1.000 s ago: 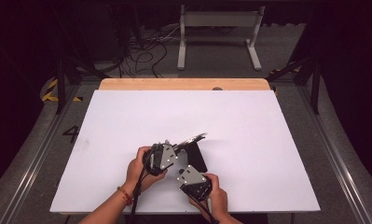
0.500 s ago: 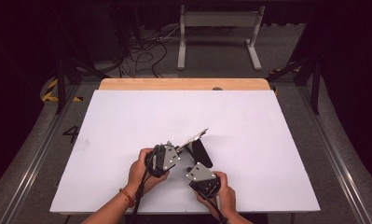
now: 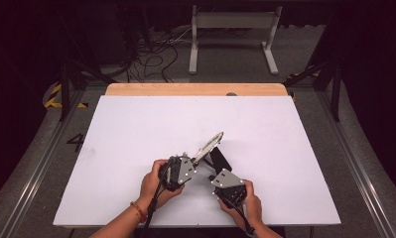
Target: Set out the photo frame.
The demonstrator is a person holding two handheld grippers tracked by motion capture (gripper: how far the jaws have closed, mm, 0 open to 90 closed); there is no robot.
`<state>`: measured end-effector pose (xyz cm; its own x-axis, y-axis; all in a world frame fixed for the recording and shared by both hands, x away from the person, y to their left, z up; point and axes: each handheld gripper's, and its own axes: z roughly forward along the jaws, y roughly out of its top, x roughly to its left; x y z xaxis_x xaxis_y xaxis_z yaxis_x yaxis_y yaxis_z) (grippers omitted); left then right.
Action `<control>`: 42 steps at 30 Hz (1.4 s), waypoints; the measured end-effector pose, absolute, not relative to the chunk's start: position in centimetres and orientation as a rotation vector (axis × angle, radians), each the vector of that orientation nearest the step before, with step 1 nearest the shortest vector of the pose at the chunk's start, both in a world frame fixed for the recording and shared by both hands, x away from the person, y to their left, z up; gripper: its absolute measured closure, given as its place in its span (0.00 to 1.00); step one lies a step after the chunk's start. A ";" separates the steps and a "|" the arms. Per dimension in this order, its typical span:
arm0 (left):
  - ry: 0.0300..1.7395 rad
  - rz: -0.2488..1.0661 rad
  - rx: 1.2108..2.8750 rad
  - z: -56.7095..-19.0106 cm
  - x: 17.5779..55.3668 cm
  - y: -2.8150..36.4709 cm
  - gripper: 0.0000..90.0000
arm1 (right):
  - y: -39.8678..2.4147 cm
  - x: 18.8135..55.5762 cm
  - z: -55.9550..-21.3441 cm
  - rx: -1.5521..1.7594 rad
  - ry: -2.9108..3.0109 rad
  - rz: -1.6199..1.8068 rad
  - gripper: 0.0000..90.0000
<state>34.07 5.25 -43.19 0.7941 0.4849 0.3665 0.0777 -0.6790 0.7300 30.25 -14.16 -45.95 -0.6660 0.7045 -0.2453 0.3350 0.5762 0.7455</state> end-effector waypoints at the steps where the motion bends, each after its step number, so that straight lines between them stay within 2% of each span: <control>1: 0.411 0.711 2.242 -43.2 34.1 5.2 0.88 | -14.2 30.3 -45.9 0.828 2.280 0.924 1.00; 16: 0.383 0.611 2.199 -42.9 33.8 5.3 0.85 | -16.3 30.9 -45.9 0.888 2.265 0.959 1.00; 33: 0.339 0.568 2.195 -42.8 33.6 5.6 0.83 | -17.7 31.9 -46.0 0.921 2.267 0.944 1.00; 42: 0.312 0.526 2.204 -43.0 33.3 7.0 0.83 | -18.8 31.1 -45.3 0.933 2.232 1.025 0.92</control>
<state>33.35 7.05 -43.00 0.8817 0.3908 0.2643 0.0441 -0.6260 0.7786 31.07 -18.80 -45.31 -0.6347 0.7563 -0.1587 0.3722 0.4792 0.7949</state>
